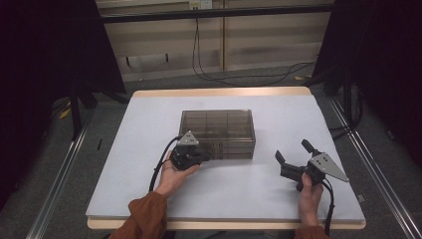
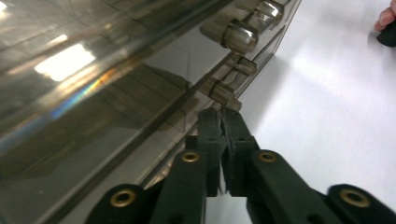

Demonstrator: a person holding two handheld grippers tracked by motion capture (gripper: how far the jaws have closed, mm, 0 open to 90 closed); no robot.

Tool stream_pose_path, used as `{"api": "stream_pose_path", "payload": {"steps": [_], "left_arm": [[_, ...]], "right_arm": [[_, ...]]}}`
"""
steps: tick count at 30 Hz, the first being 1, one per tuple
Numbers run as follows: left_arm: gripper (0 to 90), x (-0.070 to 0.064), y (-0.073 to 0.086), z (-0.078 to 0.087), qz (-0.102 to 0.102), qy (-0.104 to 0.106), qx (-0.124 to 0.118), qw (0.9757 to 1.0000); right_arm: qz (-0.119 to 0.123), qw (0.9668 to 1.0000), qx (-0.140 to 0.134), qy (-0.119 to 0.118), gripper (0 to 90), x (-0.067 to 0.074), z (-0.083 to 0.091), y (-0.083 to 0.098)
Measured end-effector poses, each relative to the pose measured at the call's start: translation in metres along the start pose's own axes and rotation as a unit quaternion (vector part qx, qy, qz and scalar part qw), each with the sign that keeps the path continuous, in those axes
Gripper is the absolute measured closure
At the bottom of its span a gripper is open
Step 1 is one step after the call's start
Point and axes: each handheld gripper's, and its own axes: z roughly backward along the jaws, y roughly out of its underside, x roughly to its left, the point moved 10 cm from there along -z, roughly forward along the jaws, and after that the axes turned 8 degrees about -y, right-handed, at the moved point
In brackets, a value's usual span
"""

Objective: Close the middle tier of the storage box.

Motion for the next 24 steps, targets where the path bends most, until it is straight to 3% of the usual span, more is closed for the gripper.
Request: {"api": "stream_pose_path", "payload": {"steps": [1,3,6,11,12,17,24], "left_arm": [[78.3,0.000,0.000,0.001,0.000,-0.002,-0.001,1.0000],[77.5,-0.002,0.001,0.002,-0.004,0.002,-0.003,1.0000],[67.6,-0.005,0.002,0.008,-0.009,0.002,-0.005,0.9999],[60.2,-0.009,0.001,0.017,0.000,0.008,-0.016,0.9998],[54.6,-0.009,0.003,0.019,0.001,0.012,-0.013,0.9998],[42.8,-0.005,0.010,0.026,-0.001,0.000,-0.005,1.0000],[27.8,0.000,0.017,0.039,0.014,-0.007,-0.010,0.9998]], "right_arm": [[0.000,1.0000,0.000,0.000,0.0,0.000,0.000,0.000],[0.001,1.0000,-0.001,0.000,0.0,0.000,0.000,0.000],[0.000,1.0000,0.000,0.000,0.0,0.000,0.000,0.000],[0.001,1.0000,-0.001,0.000,0.0,0.000,0.000,0.000],[0.001,1.0000,0.001,0.001,0.0,0.000,0.000,0.000],[0.001,1.0000,-0.001,0.000,0.0,0.000,0.000,0.000],[0.001,1.0000,-0.001,0.001,0.0,0.000,-0.001,0.000]]}}
